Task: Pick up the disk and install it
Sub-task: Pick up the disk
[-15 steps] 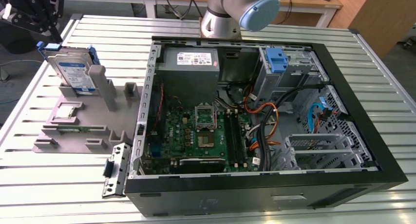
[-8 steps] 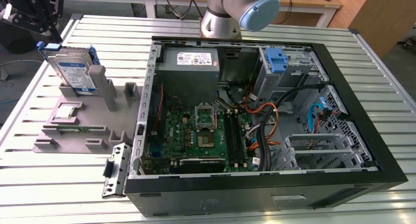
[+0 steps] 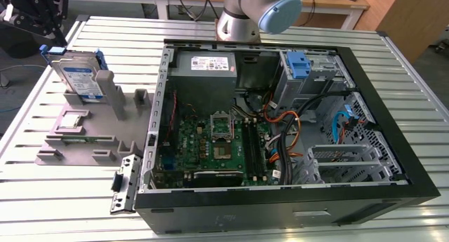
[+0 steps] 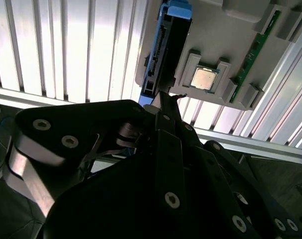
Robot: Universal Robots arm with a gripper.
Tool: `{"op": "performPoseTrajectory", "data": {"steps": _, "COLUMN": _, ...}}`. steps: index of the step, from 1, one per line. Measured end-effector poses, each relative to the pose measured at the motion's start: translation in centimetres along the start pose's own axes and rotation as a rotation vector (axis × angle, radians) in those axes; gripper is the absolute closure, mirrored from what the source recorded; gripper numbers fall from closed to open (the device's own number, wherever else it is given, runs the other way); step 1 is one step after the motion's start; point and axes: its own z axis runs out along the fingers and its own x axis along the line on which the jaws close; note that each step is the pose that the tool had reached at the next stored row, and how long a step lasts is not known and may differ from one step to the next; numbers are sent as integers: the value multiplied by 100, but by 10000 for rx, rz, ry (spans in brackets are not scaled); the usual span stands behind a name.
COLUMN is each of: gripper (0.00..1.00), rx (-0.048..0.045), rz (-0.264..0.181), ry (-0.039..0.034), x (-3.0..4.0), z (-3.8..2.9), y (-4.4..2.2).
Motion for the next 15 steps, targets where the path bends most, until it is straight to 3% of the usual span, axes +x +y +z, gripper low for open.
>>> {"op": "performPoseTrajectory", "data": {"steps": 5, "gripper": 90, "rx": -2, "rz": -47, "ry": 2, "x": 0, "z": 1, "y": 0}}
{"op": "performPoseTrajectory", "data": {"steps": 13, "gripper": 90, "rx": -41, "rz": -1109, "ry": 63, "x": 0, "z": 5, "y": 0}}
{"op": "performPoseTrajectory", "data": {"steps": 15, "gripper": 90, "rx": -45, "rz": -1204, "ry": 70, "x": 1, "z": 5, "y": 0}}
